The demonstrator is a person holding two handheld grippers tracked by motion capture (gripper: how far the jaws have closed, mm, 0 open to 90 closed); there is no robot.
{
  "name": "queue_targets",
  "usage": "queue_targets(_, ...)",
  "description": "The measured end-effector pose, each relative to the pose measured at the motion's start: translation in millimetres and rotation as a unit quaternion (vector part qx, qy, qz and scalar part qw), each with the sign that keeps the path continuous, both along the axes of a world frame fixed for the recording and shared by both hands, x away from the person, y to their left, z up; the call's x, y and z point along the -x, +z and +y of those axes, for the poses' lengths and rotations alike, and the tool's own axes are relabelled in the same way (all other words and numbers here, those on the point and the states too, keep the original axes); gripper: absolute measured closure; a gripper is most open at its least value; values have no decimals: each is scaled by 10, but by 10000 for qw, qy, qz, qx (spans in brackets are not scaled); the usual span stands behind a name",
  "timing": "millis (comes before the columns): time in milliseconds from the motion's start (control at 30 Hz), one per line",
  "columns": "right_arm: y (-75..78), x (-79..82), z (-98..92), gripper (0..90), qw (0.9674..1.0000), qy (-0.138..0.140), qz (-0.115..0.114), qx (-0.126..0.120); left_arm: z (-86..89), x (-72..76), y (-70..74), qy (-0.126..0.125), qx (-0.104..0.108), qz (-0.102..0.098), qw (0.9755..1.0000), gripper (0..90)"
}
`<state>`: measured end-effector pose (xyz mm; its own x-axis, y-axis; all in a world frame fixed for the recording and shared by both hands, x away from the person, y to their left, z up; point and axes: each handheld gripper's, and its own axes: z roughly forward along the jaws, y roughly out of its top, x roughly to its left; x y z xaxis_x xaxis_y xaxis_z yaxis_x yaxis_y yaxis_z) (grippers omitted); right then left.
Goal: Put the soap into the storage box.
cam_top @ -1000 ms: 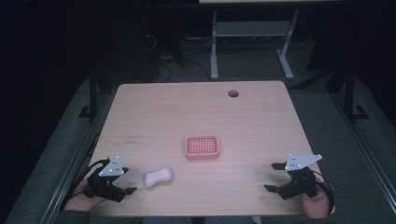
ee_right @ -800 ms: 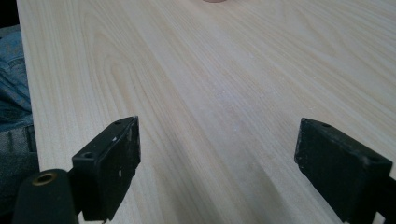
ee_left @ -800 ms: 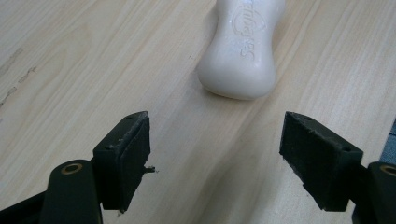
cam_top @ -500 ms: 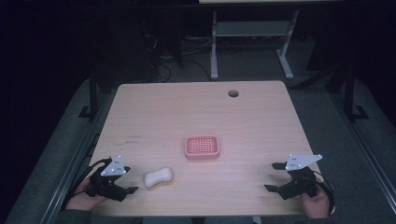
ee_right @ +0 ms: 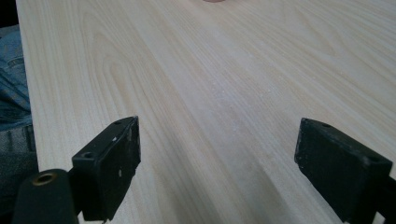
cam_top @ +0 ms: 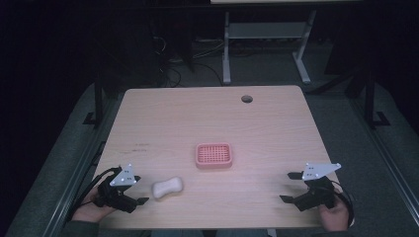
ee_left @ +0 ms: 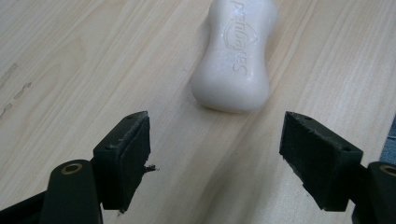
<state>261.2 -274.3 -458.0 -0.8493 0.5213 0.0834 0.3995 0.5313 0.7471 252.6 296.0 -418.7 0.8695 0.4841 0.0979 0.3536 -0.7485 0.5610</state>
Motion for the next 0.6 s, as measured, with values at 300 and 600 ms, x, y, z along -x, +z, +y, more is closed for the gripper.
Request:
queue_targets(300,0,-1,7,141,10000,0,15,1,-33,-1,17,-57,44,-20,10000,239)
queue_targets(600,-4,-6,10,141,10000,14,14,7,-84,-17,34,-123,82,-37,9999,239)
